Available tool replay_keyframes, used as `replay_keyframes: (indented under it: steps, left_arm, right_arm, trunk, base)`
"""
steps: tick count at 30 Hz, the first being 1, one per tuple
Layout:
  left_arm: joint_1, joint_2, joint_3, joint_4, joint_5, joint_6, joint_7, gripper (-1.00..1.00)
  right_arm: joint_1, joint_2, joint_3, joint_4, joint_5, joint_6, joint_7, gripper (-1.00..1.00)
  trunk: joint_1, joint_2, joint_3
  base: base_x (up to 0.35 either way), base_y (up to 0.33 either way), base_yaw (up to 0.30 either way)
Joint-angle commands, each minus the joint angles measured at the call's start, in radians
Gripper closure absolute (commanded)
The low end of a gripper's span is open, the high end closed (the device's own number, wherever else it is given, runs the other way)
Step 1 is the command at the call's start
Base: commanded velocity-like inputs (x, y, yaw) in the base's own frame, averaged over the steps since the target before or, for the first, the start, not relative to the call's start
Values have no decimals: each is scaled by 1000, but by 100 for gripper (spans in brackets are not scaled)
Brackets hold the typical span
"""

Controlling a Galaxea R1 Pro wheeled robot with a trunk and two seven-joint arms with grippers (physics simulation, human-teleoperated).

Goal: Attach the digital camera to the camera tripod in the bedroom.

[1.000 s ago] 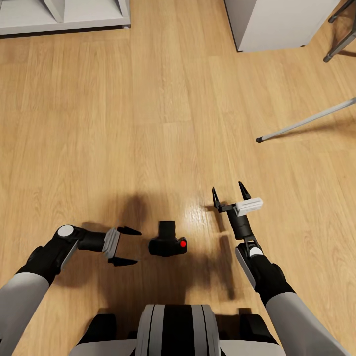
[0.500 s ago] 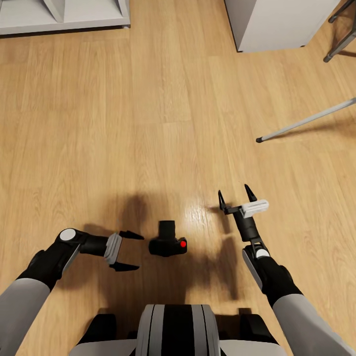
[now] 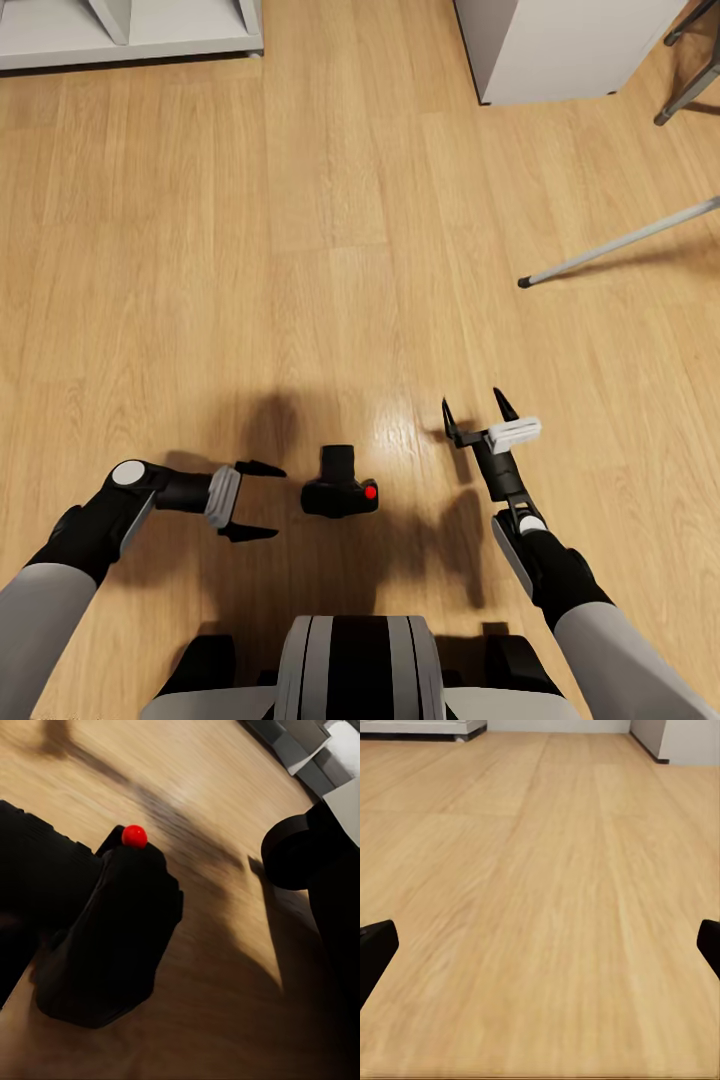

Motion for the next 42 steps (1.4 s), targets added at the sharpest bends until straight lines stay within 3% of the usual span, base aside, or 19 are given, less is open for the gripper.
replay_keyframes:
  steps: [1, 10, 25, 35, 36, 42]
  left_arm:
    - [0, 1, 2, 0, 0, -8, 0, -100]
    - [0, 1, 23, -1, 0, -6, -2, -100]
    - [0, 1, 26, -4, 0, -5, -2, -100]
    - [0, 1, 26, -8, 2, -1, -8, -100]
    - [0, 1, 26, -10, 3, 0, -8, -100]
    - [0, 2, 38, -38, 5, 5, -7, -100]
  right_arm:
    - [0, -1, 1, 1, -2, -3, 2, -100]
    - [0, 2, -2, -1, -6, -4, -46, -100]
    - [1, 4, 3, -14, -4, -25, -130, -100]
    - [2, 5, -6, -18, -17, -45, -186, -100]
    - [2, 5, -8, -18, -20, -45, -232, -100]
    - [2, 5, -12, -20, -35, -59, -250, -100]
  trunk:
    - [0, 0, 0]
    - [0, 0, 0]
    - [0, 0, 0]
    - [0, 0, 0]
    - [0, 0, 0]
    - [0, 0, 0]
  base:
    - [-81, 0, 0]
    - [-246, 0, 0]
    - [-297, 0, 0]
    - [-68, 0, 0]
    - [-11, 0, 0]
    - [-5, 0, 0]
